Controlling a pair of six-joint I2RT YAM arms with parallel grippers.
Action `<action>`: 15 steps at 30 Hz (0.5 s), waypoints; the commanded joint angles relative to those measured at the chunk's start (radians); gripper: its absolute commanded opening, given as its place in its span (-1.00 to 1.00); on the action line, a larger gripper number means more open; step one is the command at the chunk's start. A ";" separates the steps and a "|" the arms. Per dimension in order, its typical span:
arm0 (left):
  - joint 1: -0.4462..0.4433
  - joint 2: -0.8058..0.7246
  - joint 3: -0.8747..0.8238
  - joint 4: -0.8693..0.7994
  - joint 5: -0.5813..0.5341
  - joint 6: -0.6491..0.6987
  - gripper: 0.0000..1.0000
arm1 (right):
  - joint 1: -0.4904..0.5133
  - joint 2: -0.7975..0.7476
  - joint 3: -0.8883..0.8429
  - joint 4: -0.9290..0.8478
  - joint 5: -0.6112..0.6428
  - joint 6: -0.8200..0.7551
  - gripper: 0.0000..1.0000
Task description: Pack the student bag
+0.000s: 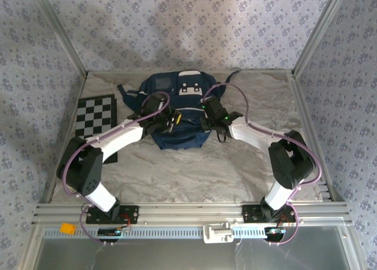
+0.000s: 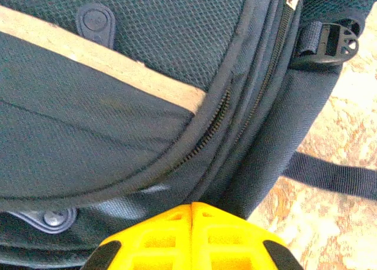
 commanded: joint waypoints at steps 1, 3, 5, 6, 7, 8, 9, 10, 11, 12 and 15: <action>0.009 -0.080 0.004 -0.020 0.097 0.090 -1.00 | 0.061 -0.094 -0.070 -0.011 -0.038 0.044 -1.00; 0.011 -0.087 0.007 -0.025 0.098 0.094 -1.00 | 0.081 -0.105 -0.074 0.016 -0.132 0.058 -1.00; 0.011 -0.090 0.015 -0.025 0.094 0.102 -1.00 | 0.101 -0.092 -0.050 0.009 -0.140 0.070 -1.00; 0.010 -0.088 0.020 -0.029 0.095 0.104 -1.00 | 0.107 -0.081 -0.032 -0.001 -0.140 0.068 -1.00; 0.011 -0.087 0.024 -0.031 0.096 0.106 -1.00 | 0.106 -0.073 -0.019 -0.002 -0.143 0.065 -0.94; 0.011 -0.084 0.028 -0.031 0.098 0.106 -1.00 | 0.106 -0.065 -0.011 0.003 -0.151 0.064 -0.90; 0.011 -0.083 0.028 -0.029 0.099 0.105 -1.00 | 0.103 -0.057 -0.004 0.012 -0.162 0.063 -0.83; 0.009 -0.080 0.029 -0.025 0.101 0.104 -1.00 | 0.104 -0.046 0.004 0.018 -0.166 0.060 -0.73; 0.009 -0.079 0.030 -0.024 0.102 0.104 -1.00 | 0.109 -0.034 0.019 0.015 -0.155 0.055 -0.67; 0.010 -0.076 0.030 -0.024 0.102 0.104 -1.00 | 0.116 -0.022 0.039 0.001 -0.128 0.049 -0.63; 0.009 -0.071 0.028 -0.026 0.107 0.104 -1.00 | 0.119 -0.030 0.062 -0.005 -0.129 0.056 -0.46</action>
